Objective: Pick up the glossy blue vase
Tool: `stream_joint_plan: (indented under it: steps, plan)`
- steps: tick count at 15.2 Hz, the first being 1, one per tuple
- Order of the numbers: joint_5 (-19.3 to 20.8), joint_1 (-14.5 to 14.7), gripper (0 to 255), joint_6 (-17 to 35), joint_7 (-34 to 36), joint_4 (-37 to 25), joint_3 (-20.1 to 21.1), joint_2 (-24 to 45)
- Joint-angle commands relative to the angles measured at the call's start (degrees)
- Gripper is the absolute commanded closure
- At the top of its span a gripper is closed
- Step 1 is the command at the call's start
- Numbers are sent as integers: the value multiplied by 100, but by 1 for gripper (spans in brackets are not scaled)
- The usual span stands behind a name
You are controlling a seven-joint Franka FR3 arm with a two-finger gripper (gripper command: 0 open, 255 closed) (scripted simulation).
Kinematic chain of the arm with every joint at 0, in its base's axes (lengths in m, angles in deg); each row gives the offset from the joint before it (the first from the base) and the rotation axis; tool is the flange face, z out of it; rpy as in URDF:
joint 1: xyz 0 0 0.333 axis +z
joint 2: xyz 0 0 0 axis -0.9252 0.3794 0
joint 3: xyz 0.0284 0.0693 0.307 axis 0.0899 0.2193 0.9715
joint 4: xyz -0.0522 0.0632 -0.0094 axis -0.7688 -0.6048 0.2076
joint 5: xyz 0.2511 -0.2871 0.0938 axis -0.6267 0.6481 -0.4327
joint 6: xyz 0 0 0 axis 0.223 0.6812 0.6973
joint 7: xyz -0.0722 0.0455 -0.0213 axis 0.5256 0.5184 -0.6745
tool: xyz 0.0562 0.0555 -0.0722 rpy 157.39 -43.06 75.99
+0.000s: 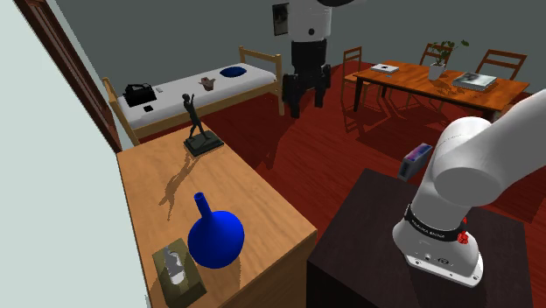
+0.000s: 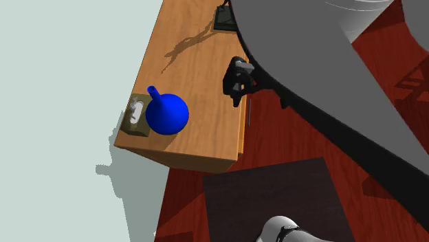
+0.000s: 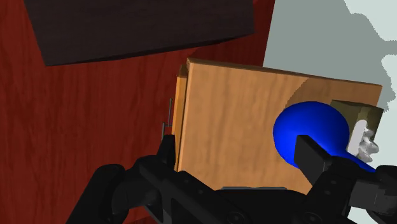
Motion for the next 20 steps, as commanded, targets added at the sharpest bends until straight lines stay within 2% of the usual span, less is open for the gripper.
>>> stream_joint_plan:
  steps: [1,6,11,15,20]
  plan:
    - [-60,34,0,283,216,-67,212,306]
    - [-103,111,0,909,807,-328,755,1101]
    - [72,153,0,1453,1460,-778,1263,2038]
    - [404,200,0,1794,2050,-1275,1615,2883]
    - [1041,378,0,2046,2846,-2081,1901,4041]
